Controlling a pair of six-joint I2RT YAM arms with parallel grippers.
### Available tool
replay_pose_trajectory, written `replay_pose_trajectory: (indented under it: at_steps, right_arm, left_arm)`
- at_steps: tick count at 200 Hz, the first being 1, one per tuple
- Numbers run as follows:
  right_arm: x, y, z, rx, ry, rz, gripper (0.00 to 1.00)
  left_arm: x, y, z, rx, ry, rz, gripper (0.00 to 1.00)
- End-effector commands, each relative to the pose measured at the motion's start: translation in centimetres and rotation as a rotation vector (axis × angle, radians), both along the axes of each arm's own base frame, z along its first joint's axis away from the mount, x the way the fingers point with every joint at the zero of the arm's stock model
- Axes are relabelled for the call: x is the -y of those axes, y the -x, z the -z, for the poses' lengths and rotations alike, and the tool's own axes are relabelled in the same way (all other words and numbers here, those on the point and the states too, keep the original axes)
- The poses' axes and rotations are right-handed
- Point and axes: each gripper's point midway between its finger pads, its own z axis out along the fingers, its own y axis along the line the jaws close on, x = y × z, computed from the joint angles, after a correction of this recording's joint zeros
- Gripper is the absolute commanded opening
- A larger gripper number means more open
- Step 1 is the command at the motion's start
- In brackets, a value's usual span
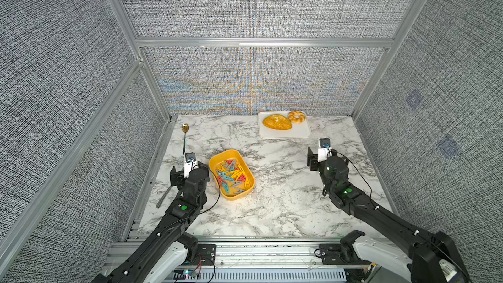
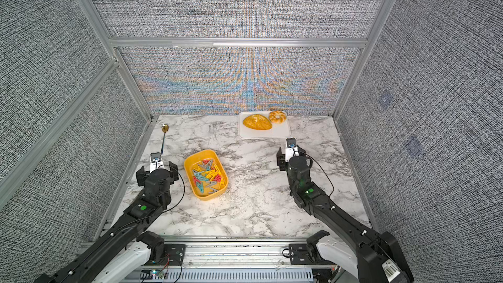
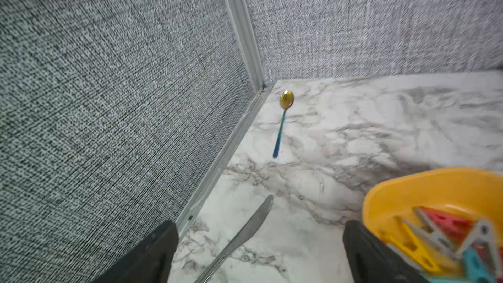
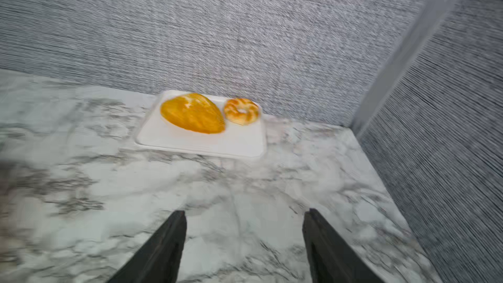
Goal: Put the clothespins into the storage box
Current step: Reset both arms
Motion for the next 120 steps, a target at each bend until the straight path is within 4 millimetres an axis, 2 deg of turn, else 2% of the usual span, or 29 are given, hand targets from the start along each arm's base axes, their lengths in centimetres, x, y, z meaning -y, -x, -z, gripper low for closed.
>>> replay_pose_trajectory:
  at_steps: [1,16,45,79,120]
  right_arm:
    - [2.4,0.8,1.3,0.054,-0.02,0.07,0.72]
    - [3.6,1.5,3.6,0.039,-0.002,0.103,0.73]
    - [4.6,2.4,6.3,0.051,0.009,0.111,0.73]
    - [4.3,3.0,5.5,0.158,-0.011,0.029,0.74]
    - [5.0,1.8,5.3,0.158,-0.034,0.028,0.76]
  left_arm:
    - [-1.0,-0.5,1.4,0.042,0.016,-0.064,0.99]
    - [-1.1,-0.5,3.5,0.019,0.016,-0.061,1.0]
    - [0.1,-2.4,3.4,0.054,0.033,0.039,1.0]
    - [0.6,-3.9,3.7,0.096,0.074,0.109,1.0]
    - [0.9,-6.3,3.9,0.102,0.101,0.163,1.0]
